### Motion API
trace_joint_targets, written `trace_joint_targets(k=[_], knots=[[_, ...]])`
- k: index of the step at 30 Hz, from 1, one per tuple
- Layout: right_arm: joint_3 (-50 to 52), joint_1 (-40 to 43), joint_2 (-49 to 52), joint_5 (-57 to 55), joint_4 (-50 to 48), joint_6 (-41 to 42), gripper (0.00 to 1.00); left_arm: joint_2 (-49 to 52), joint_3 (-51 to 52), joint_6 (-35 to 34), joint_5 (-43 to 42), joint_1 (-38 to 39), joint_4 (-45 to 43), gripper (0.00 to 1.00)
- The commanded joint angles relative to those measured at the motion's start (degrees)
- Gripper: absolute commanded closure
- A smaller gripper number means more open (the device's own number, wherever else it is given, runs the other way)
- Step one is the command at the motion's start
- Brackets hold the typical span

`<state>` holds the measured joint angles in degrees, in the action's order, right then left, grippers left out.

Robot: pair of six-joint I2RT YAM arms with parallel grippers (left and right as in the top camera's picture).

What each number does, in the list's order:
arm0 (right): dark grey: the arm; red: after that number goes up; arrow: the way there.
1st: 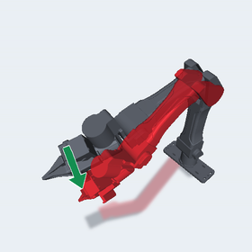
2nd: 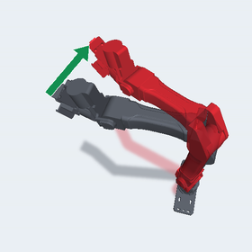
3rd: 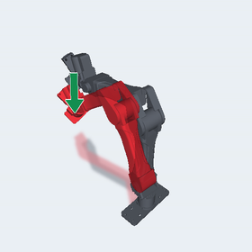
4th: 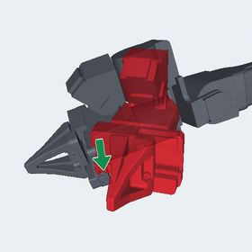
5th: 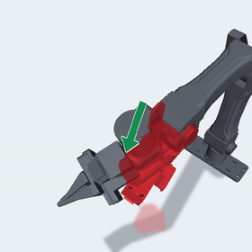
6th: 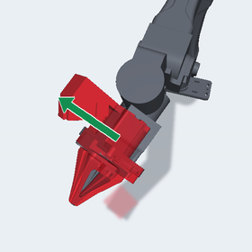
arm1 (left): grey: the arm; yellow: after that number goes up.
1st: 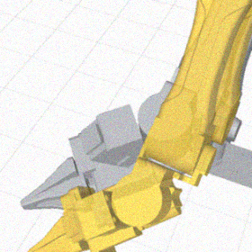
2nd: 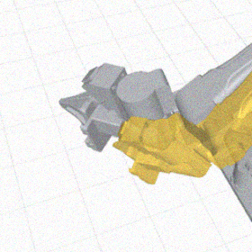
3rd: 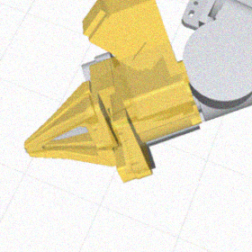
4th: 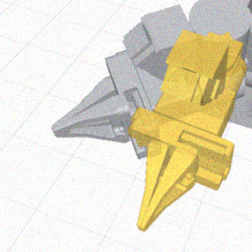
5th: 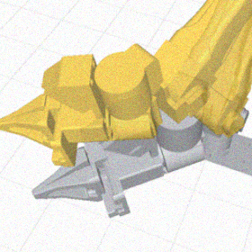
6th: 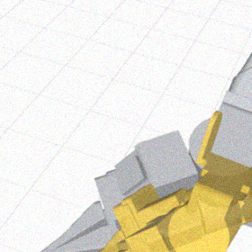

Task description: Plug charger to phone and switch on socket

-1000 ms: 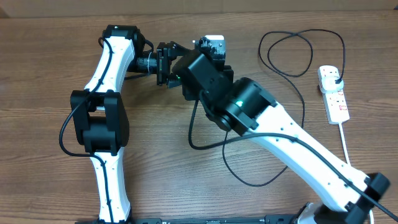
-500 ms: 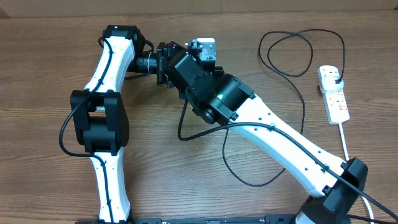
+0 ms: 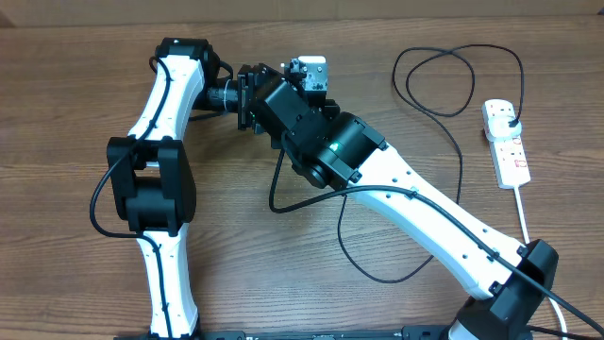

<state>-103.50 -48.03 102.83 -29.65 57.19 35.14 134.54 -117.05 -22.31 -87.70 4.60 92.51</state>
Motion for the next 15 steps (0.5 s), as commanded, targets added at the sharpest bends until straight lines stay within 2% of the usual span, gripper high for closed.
trace_joint_targets(k=[1, 15], knots=[[-0.7, 0.0, 0.2, -1.2, -0.3, 0.2, 0.47, 0.0, -1.7, 0.0, -2.9, -0.1, 0.5, 0.39], [-0.7, 0.2, 1.5, -1.8, -1.2, -1.1, 0.48, 0.0, -1.7, 0.3, -2.9, -0.1, 0.5, 0.39]])
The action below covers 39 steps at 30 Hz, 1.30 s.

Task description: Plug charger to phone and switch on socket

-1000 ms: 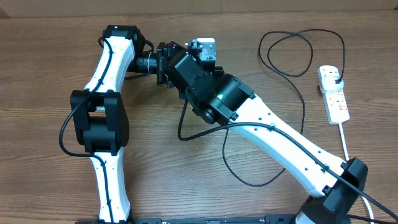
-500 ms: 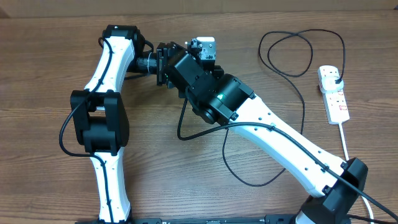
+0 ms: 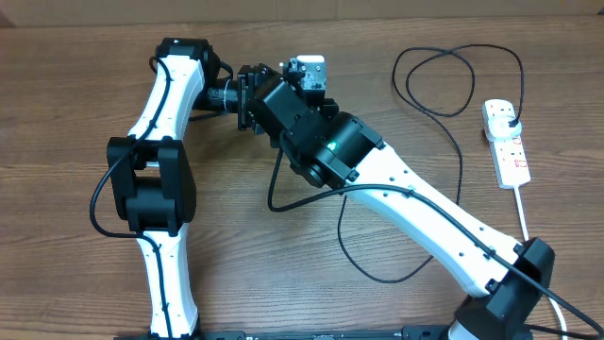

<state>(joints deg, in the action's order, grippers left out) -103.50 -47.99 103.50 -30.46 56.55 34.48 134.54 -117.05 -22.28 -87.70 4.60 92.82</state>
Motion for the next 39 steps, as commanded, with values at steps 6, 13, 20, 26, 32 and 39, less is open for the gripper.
trace_joint_targets(k=[6, 13, 20, 26, 32, 39], knots=[[-0.7, 0.2, 1.2, -1.9, -0.8, -0.4, 0.56, 0.0, -1.7, 0.3, -2.9, -0.1, 0.2, 0.38], [-0.7, 0.2, 1.4, -1.9, -0.8, -0.4, 0.60, 0.0, -1.7, 0.2, -2.9, -0.1, 0.2, 0.38], [-0.7, 0.2, 2.3, -1.9, -0.8, -0.4, 0.62, 0.0, -1.7, 0.5, -2.9, -0.1, 0.2, 0.38], [-0.7, 0.2, 2.4, -2.4, -0.8, -0.4, 0.67, 0.0, -1.7, 0.5, -2.9, -0.1, 0.2, 0.38], [-0.7, 0.2, 2.4, -2.9, -0.8, -0.4, 0.71, 0.0, -1.7, 0.5, -2.9, -0.1, 0.1, 0.38], [-0.7, 0.2, 2.4, -2.9, -1.4, -0.4, 0.74, 0.0, -1.7, 1.4, -2.9, -0.1, 0.2, 0.37]])
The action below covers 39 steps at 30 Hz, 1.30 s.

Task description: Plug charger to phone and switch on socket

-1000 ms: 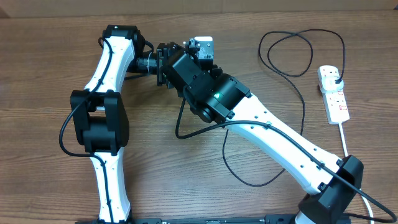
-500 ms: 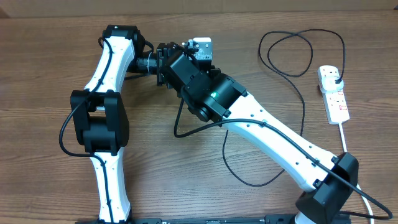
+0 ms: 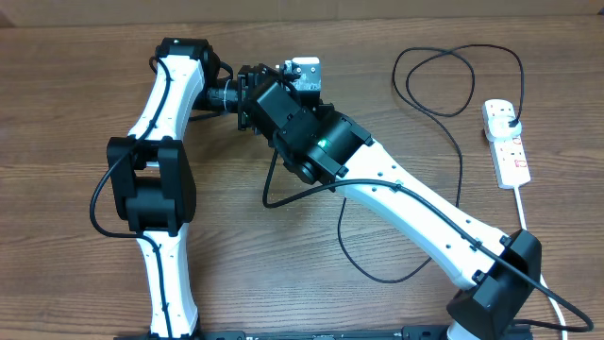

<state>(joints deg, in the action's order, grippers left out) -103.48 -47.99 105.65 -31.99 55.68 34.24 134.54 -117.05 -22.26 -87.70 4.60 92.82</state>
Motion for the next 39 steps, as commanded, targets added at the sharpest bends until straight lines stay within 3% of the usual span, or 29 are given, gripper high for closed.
trace_joint_targets(k=[1, 39], knots=[[-0.7, 0.2, 0.3, -1.4, -0.7, -0.1, 0.74, 0.0, -1.7, 1.3, -2.9, -0.1, 0.2, 0.38], [-0.7, 0.1, 0.3, -1.4, -0.7, 1.6, 0.96, 0.0, -1.7, 1.3, -2.9, 0.3, 0.2, 0.35]])
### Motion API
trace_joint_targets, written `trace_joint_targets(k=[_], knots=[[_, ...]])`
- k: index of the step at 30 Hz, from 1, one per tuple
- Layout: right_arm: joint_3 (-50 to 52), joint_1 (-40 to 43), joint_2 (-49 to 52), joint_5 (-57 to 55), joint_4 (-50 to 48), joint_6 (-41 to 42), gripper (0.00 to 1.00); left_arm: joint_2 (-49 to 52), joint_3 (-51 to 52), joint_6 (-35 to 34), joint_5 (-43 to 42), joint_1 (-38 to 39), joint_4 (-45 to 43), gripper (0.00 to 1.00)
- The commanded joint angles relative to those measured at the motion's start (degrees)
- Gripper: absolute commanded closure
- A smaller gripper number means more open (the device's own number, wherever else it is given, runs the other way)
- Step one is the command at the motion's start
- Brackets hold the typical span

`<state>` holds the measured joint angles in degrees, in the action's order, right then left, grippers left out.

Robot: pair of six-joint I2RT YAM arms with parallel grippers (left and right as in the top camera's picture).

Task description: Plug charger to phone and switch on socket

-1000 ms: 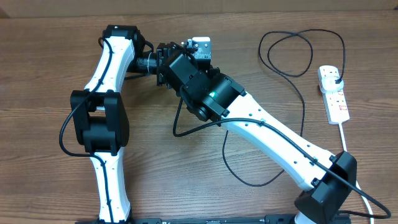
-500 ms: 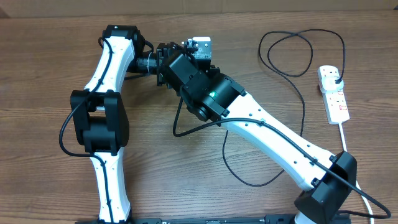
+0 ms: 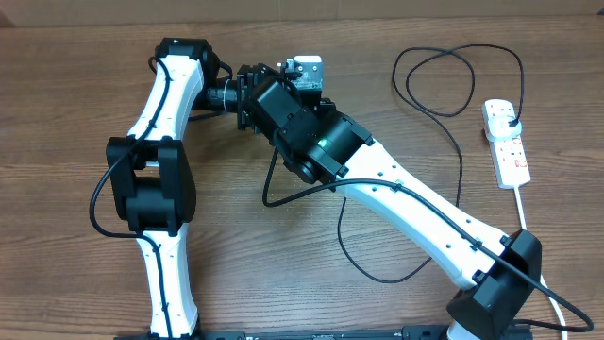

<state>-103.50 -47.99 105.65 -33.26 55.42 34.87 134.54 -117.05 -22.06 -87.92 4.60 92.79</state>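
Observation:
Both arms meet at the back middle of the table. My left gripper (image 3: pixel 247 96) points right, and its fingers are hidden where it meets the right arm's black wrist. My right gripper (image 3: pixel 304 72) shows only as a grey-white head behind that wrist, with its fingers out of sight. No phone shows; the arms cover that spot. A black charger cable (image 3: pixel 377 276) loops over the table from under the right arm, and its far end curls (image 3: pixel 444 80) toward the white socket strip (image 3: pixel 508 149) at the right edge. A white plug (image 3: pixel 502 115) sits in the strip.
The right arm's long white link (image 3: pixel 425 222) crosses the table diagonally from its base at the front right. The left arm's links (image 3: pixel 156 184) stand along the left side. A white lead (image 3: pixel 522 212) runs from the strip toward the front edge.
Almost nothing differs. The right wrist's grey-white head sits a touch further right; the arms, the cable and the socket strip stay where they were.
At the two oldest moments the right arm's elbow lay a little further right, with both grippers together at the back middle. By 1.3 s ago the elbow and the cable loop under it had shifted left. That pose holds now, and the left arm has stayed put.

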Motion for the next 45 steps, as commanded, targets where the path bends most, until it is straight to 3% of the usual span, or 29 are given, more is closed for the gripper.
trace_joint_targets(k=[1, 5, 6, 10, 26, 30, 36, 45], knots=[[-0.7, 0.1, 0.3, -0.1, -0.5, 1.6, 0.96, 0.0, -1.7, 1.1, -2.7, 0.3, 0.2, 0.34], [-0.7, 0.1, 0.3, -0.1, -0.5, 4.0, 0.96, 0.0, -1.7, 1.1, -2.7, 0.3, 0.2, 0.27], [-0.7, 0.1, 0.3, -0.1, -0.7, 4.8, 0.96, 0.0, -1.7, 1.1, -2.6, 0.3, 0.1, 0.16], [-0.8, 0.1, 0.3, -0.2, -1.4, 8.1, 0.96, 0.0, -1.7, 1.1, -2.4, 0.3, -3.3, 0.00], [-0.9, 2.3, -1.1, -5.1, -2.0, 30.3, 0.96, 0.0, -1.7, 1.1, 2.3, 0.3, -13.8, 0.00], [-0.9, 5.0, -2.2, 1.0, -2.0, 33.7, 0.96, 0.0, -1.7, 1.1, 4.1, 0.3, -14.0, 0.00], [-0.9, 9.0, -2.8, 12.3, -2.0, 47.5, 0.96, 0.0, -1.7, -3.2, 4.0, 0.3, -14.0, 0.00], [-0.9, 10.7, -2.8, 16.0, -2.0, 63.8, 0.96, 0.0, -1.7, -9.4, 4.1, 0.3, -14.1, 0.17]])
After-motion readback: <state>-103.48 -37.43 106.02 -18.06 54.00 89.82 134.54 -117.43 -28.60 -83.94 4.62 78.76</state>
